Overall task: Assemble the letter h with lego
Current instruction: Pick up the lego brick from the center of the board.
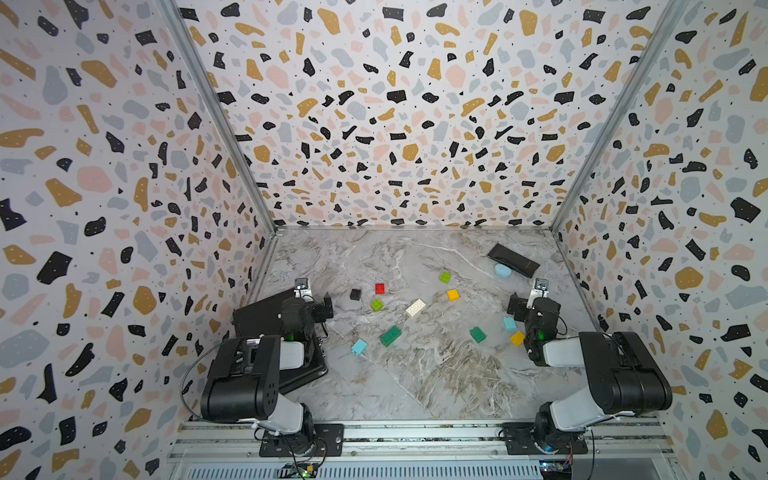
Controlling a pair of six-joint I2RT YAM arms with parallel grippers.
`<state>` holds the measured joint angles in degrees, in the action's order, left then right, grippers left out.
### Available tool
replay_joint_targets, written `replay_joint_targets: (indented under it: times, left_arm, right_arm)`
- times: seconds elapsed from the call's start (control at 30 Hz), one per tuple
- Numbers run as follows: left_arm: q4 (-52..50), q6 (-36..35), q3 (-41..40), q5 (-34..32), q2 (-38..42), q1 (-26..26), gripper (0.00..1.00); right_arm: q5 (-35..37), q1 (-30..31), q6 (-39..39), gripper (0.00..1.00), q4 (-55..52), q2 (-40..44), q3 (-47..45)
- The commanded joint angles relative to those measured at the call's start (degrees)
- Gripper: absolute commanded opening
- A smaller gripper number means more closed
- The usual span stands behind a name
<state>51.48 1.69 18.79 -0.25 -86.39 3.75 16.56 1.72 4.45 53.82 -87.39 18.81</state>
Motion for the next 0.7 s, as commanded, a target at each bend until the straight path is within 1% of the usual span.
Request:
replay_joint_targets:
  times: [0.0, 0.67]
  left_arm:
    - [-0.5, 0.5, -0.2, 1.5, -0.4, 0.3, 0.99]
    - [-0.5, 0.6, -0.5, 1.6, 0.3, 0.2, 0.99]
  right_arm:
    - [0.7, -0.2, -0.5, 1.00, -0.6, 0.5, 0.1]
    - [0.3, -0.3, -0.5, 1.00, -1.3, 0.4, 0.5]
